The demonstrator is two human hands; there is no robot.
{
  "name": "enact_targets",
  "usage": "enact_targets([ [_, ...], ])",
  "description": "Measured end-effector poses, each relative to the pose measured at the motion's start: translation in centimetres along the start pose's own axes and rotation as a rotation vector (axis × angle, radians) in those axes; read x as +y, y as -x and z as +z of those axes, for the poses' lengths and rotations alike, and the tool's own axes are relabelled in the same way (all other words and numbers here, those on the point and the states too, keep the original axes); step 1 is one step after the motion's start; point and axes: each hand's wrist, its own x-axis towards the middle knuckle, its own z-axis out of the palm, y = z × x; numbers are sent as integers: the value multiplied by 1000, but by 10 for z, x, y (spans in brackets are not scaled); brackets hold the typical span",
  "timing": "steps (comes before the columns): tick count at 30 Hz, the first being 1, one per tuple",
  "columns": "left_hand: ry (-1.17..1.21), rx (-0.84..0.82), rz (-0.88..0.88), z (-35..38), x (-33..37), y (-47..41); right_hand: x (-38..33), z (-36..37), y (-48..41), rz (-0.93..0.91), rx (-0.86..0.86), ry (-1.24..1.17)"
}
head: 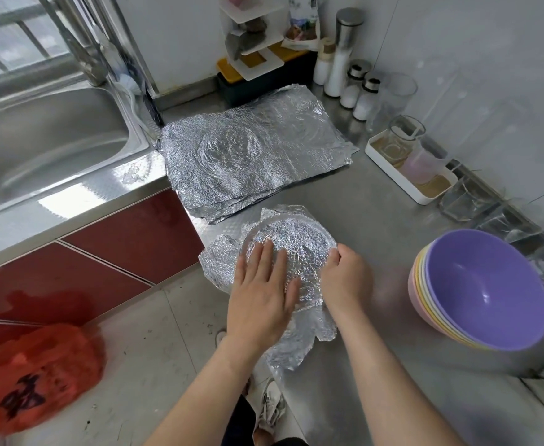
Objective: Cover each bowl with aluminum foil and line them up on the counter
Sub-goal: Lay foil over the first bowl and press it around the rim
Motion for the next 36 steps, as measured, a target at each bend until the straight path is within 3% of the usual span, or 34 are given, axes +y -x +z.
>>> enact_targets([
  [6, -32, 2, -74, 7, 7, 6, -5, 3, -2, -31, -21, 50],
  [13, 76, 90, -103, -3, 5, 4, -10, -19, -14, -54, -176, -112],
  [18, 142, 104, -159, -7, -12, -13, -17, -8, -23, -182, -238, 28],
  [27, 172, 125, -195, 10, -16, -18, -15, 6, -21, -193, -229, 143],
  [29, 198, 106, -237, 8, -11, -16, -14, 6, -28, -229, -281, 41],
  [32, 211, 86, -288, -1, -4, -10, -6, -2, -37, -123, -446, -355],
  [34, 157, 113, -210, -7, 0, -4, 9, -13, -35, 5, -487, -589],
  [36, 122, 118, -20, -6, 9, 0, 26, -23, -26, 74, -494, -695],
])
